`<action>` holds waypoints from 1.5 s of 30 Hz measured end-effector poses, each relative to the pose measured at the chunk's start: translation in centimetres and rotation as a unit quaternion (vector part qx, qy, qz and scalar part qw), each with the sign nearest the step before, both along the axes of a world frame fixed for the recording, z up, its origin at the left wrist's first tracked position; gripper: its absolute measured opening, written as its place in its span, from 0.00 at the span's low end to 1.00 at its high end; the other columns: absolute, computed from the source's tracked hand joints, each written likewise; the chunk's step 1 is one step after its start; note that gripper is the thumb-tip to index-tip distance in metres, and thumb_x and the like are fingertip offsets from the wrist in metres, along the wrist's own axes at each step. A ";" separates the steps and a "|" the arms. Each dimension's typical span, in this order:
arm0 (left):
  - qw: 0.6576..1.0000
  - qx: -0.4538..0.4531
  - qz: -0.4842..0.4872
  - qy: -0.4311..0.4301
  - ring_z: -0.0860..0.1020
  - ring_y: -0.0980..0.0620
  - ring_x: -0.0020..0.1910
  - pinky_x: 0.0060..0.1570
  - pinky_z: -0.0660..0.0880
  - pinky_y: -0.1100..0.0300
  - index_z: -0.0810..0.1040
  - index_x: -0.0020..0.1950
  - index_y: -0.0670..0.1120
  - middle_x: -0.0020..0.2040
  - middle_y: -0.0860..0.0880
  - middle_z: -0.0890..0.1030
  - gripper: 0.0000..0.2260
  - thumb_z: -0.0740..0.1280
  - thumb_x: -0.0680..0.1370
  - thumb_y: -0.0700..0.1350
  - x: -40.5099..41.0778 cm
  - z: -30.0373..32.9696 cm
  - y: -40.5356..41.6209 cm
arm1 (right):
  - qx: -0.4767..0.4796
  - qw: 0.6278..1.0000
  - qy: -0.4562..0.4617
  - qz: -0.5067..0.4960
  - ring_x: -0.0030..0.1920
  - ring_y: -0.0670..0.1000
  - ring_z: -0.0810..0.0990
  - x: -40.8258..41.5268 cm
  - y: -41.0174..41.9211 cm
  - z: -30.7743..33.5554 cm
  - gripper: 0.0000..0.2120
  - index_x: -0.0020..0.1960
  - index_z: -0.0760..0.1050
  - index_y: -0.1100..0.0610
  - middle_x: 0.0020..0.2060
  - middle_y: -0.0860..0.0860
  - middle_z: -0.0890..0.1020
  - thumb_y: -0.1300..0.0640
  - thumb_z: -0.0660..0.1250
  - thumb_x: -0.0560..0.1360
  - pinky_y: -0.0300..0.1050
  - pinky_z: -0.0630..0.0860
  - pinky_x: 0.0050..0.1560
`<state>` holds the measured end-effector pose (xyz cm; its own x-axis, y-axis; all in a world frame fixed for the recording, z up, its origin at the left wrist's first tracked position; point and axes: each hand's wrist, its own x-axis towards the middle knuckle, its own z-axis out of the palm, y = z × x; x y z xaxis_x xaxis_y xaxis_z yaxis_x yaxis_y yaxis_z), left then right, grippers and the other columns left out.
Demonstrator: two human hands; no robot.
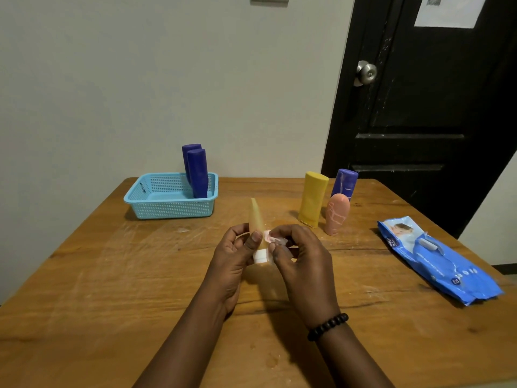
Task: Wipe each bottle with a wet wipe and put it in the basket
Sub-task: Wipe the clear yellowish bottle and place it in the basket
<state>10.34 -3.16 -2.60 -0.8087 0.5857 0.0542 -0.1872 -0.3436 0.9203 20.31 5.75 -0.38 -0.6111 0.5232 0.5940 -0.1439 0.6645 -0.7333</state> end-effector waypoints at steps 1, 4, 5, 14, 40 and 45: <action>1.000 -0.008 0.008 0.014 0.83 0.46 0.52 0.50 0.78 0.51 0.74 0.66 0.45 0.55 0.43 0.85 0.27 0.74 0.69 0.51 0.0 0.0 0.0 | 0.001 1.000 0.002 -0.010 0.49 0.42 0.78 -0.2 -0.1 0.0 0.08 0.51 0.79 0.54 0.47 0.45 0.80 0.64 0.70 0.74 0.29 0.73 0.46; 0.997 -0.031 0.026 0.069 0.83 0.45 0.56 0.53 0.79 0.50 0.76 0.65 0.47 0.55 0.46 0.85 0.27 0.75 0.69 0.54 0.3 0.0 0.0 | -0.006 1.000 0.008 -0.030 0.48 0.42 0.78 -0.6 -0.3 -0.2 0.08 0.51 0.79 0.54 0.47 0.46 0.80 0.63 0.70 0.74 0.29 0.72 0.46; 0.996 -0.035 0.025 0.079 0.82 0.44 0.57 0.54 0.79 0.48 0.76 0.65 0.47 0.55 0.45 0.85 0.25 0.74 0.70 0.55 0.4 0.0 0.0 | -0.008 0.999 0.008 -0.033 0.48 0.42 0.78 -0.7 -0.3 -0.2 0.07 0.50 0.79 0.54 0.46 0.46 0.80 0.63 0.70 0.75 0.28 0.72 0.45; 0.999 0.028 -0.044 -0.014 0.81 0.47 0.58 0.63 0.74 0.50 0.78 0.63 0.41 0.56 0.41 0.84 0.16 0.59 0.83 0.49 1.1 1.2 -0.2 | 0.000 0.999 0.009 -0.054 0.48 0.41 0.77 -0.8 0.3 -0.1 0.07 0.50 0.78 0.53 0.46 0.45 0.80 0.63 0.69 0.75 0.29 0.73 0.46; 0.995 0.033 0.084 0.032 0.82 0.47 0.52 0.57 0.76 0.47 0.81 0.61 0.45 0.53 0.43 0.85 0.15 0.70 0.75 0.47 -0.1 0.3 -0.7 | 0.232 0.972 -0.007 -0.027 0.50 0.50 0.79 -0.1 -0.2 0.6 0.08 0.50 0.82 0.58 0.49 0.52 0.81 0.64 0.70 0.71 0.42 0.79 0.47; 0.994 0.036 0.098 0.019 0.82 0.51 0.49 0.50 0.79 0.53 0.81 0.61 0.45 0.51 0.46 0.85 0.16 0.70 0.74 0.48 -0.3 0.3 -0.6 | 0.254 0.966 -0.038 -0.019 0.49 0.49 0.78 0.6 -0.2 -0.3 0.11 0.49 0.82 0.57 0.48 0.51 0.81 0.69 0.74 0.69 0.41 0.79 0.45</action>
